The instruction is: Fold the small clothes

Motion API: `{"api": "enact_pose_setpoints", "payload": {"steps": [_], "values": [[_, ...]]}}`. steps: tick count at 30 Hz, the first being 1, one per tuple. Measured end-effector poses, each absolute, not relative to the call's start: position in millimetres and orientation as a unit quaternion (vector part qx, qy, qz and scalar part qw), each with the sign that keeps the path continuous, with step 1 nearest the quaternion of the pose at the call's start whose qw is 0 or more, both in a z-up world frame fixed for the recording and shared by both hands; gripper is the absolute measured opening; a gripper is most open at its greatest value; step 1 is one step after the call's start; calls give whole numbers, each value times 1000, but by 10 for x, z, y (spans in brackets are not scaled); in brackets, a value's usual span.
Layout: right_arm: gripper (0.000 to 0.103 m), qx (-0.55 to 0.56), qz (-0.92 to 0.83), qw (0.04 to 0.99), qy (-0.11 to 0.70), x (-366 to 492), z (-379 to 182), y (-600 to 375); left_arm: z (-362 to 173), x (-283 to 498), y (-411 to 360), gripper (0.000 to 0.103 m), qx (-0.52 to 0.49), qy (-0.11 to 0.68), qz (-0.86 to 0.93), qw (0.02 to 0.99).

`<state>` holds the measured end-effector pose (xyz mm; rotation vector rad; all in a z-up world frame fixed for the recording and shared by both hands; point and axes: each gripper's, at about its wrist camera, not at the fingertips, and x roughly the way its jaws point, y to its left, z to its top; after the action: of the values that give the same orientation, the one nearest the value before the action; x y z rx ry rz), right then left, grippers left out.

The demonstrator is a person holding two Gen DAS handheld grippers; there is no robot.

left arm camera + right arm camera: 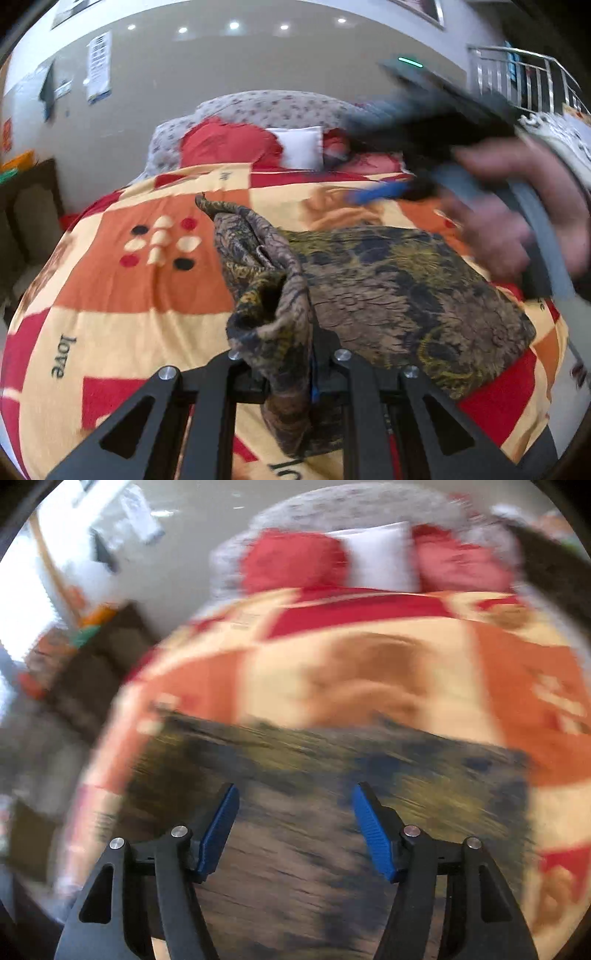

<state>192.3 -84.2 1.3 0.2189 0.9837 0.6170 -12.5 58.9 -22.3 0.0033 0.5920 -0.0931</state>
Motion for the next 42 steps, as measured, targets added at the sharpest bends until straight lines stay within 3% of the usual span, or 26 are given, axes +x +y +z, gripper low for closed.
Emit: {"api": "enact_pose_setpoints", "payload": {"steps": [5,13,15,17,20,32,42], "values": [[71,130,368,763,515,2326,-19,-278,-194,-94,436,14,19,292,-66,954],[70,45,364,730,576,2535,-164,220,-235,-109,341,14,27,296,-83,951],[51,30,365,731,576,2509,-196,234,-235,-113,345,14,23,298,-84,951],[25,12,353,734,580,2521,-236,216,-229,-123,345,14,20,299,-85,950],[17,15,337,737,586,2568,-290,143,-199,-140,341,14,19,297,-87,951],[13,71,325,751,571,2546,-129,-842,-36,-171,-252,14,18,302,-164,939],[13,-1,260,765,589,2384,-130,-2078,-145,-142,-1287,14,27,325,-248,912]]}}
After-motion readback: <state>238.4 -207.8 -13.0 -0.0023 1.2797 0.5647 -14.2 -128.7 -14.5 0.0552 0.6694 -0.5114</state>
